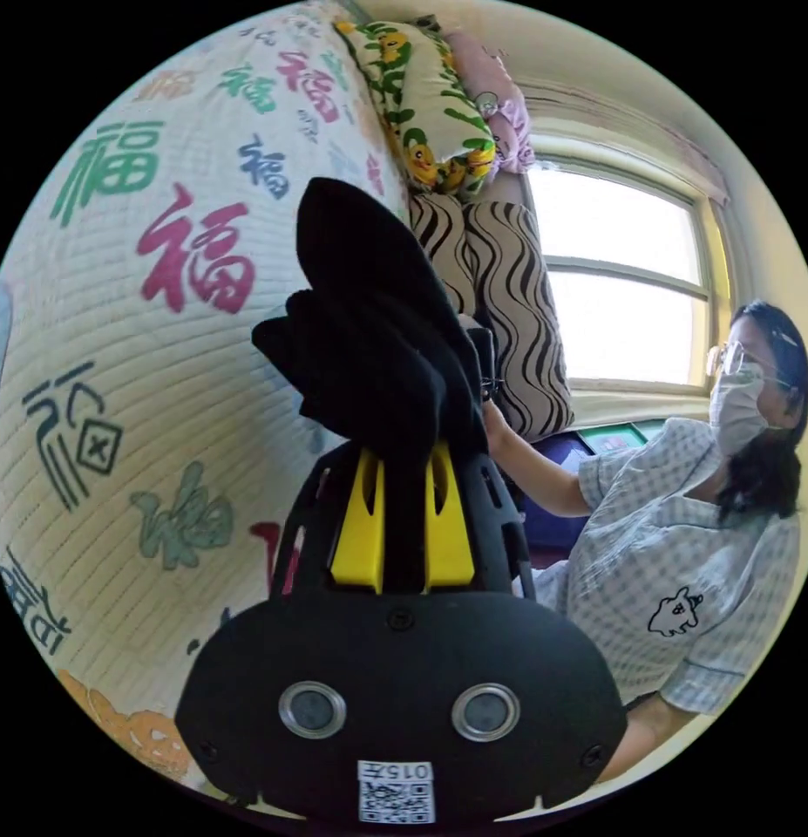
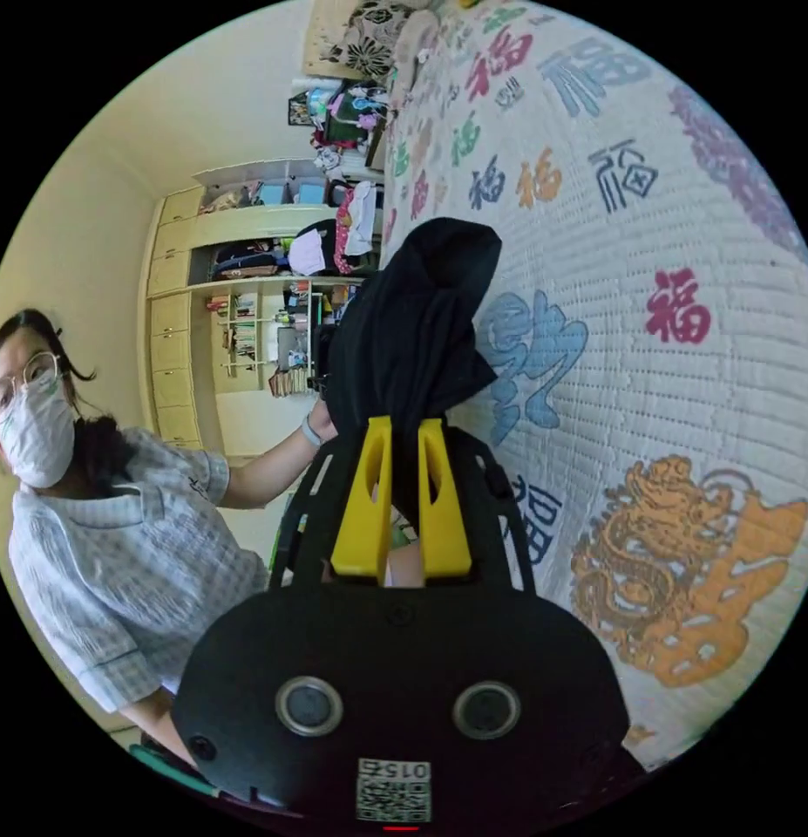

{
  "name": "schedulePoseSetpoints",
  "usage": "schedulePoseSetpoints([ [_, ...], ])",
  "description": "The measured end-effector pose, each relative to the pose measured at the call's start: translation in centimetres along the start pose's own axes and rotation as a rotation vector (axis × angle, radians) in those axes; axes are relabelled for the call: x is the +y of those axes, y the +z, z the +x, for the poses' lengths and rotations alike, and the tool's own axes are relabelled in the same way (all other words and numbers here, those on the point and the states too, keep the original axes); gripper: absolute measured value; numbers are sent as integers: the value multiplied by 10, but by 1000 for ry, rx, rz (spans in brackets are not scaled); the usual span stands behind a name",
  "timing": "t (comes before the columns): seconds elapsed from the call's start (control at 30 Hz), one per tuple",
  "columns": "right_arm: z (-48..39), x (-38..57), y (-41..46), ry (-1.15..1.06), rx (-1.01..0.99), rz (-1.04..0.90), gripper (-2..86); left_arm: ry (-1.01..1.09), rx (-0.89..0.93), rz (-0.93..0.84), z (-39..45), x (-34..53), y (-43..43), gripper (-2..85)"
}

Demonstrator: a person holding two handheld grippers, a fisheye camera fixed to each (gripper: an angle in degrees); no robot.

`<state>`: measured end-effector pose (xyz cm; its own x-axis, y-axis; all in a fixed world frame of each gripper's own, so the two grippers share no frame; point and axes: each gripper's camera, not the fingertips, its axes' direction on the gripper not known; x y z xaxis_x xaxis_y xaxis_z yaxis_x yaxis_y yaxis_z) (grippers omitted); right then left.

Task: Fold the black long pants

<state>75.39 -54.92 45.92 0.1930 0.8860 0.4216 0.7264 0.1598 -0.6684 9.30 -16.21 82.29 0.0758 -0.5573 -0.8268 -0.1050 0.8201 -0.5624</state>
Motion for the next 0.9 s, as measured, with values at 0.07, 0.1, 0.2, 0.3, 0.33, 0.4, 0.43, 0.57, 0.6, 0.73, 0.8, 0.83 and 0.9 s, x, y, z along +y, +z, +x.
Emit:
schedulePoseSetpoints([
  [0.07, -28, 20, -33, -33, 53, 51, 55, 91, 43, -7, 44, -24, 28, 66],
  [0.1, -49, 35, -58, -41, 115, 83, 55, 111, 58, -12, 56, -31, 38, 66],
  [0.2, -115, 76, -125, -55, 398, 155, 57, 205, 165, -50, 115, -74, 99, 66],
  [0.3, -173, 118, -181, 4, 761, 244, 60, 272, 317, -82, 175, -116, 177, 68],
  [0.33, -180, 126, -190, 26, 836, 259, 61, 250, 365, -99, 194, -131, 212, 70],
  [0.4, -190, 150, -217, 153, 1088, 306, 66, 245, 377, -109, 219, -149, 264, 77],
  [0.43, -186, 155, -221, 192, 1149, 311, 64, 207, 355, -118, 227, -159, 299, 84],
  [0.57, -113, 182, -233, 496, 1373, 345, 50, 97, 174, -223, 216, -171, 391, 109],
  [0.6, -90, 186, -225, 504, 1261, 329, 51, 90, 170, -233, 213, -169, 396, 104],
  [0.73, -44, 193, -178, 471, 1115, 305, 54, 124, 168, -188, 203, -142, 384, 94],
  [0.8, -30, 195, -151, 444, 1085, 292, 51, 113, 175, -151, 196, -126, 367, 94],
  [0.83, -29, 196, -146, 442, 1091, 297, 50, 105, 183, -128, 190, -113, 354, 93],
  [0.9, -36, 202, -126, 433, 1145, 346, 31, 82, 180, -105, 180, -92, 331, 91],
])
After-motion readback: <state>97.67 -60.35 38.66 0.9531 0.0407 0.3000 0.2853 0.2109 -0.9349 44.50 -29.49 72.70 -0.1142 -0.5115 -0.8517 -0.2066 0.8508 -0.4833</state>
